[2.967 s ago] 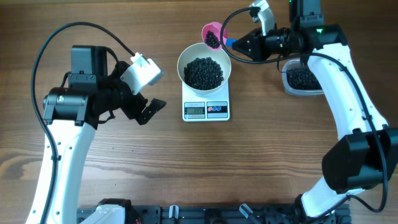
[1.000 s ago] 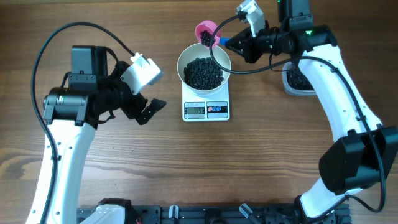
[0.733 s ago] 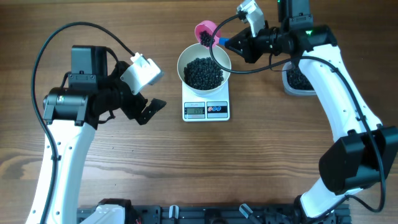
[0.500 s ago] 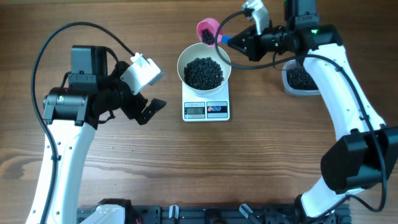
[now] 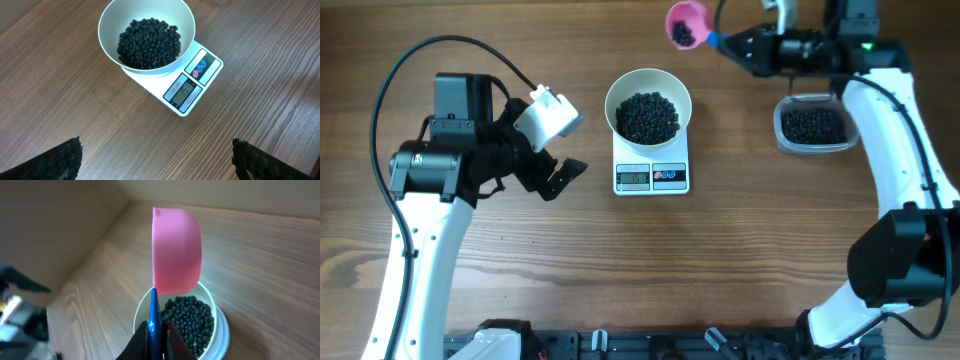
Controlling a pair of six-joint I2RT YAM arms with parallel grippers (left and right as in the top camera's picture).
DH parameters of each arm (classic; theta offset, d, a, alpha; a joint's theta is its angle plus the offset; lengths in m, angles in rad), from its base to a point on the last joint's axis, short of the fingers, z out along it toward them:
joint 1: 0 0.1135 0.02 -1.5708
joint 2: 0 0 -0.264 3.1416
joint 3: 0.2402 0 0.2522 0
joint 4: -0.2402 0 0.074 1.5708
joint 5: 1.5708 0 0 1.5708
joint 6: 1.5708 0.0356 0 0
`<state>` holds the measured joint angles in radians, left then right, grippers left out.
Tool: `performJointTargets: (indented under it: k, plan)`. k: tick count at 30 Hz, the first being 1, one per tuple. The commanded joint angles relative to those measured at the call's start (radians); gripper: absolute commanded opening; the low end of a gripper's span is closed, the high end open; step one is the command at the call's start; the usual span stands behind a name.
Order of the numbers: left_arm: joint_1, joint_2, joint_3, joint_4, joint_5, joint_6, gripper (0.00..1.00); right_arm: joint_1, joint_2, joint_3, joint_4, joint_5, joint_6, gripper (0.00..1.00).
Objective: Scoop item into bowl and weigh 150g on scale
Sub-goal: 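Carry the pink scoop with the right gripper to the bean tub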
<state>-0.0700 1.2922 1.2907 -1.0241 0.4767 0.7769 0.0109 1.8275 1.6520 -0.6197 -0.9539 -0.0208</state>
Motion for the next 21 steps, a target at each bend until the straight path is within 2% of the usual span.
performJointTargets:
  k: [1, 7, 11, 21]
  plan:
    - [0.000, 0.004, -0.009, 0.002, 0.005, -0.006, 1.00, -0.040, 0.014, 0.017, 0.023, -0.070, 0.134, 0.04]
    - [0.000, 0.004, -0.009, 0.002, 0.005, -0.006, 1.00, -0.106, 0.014, 0.017, 0.024, -0.127, 0.228, 0.04]
    - [0.000, 0.004, -0.009, 0.002, 0.005, -0.006, 1.00, -0.183, 0.001, 0.017, -0.098, -0.137, 0.222, 0.04]
    - [0.000, 0.004, -0.009, 0.002, 0.005, -0.006, 1.00, -0.362, -0.021, 0.017, -0.468, -0.045, -0.064, 0.04]
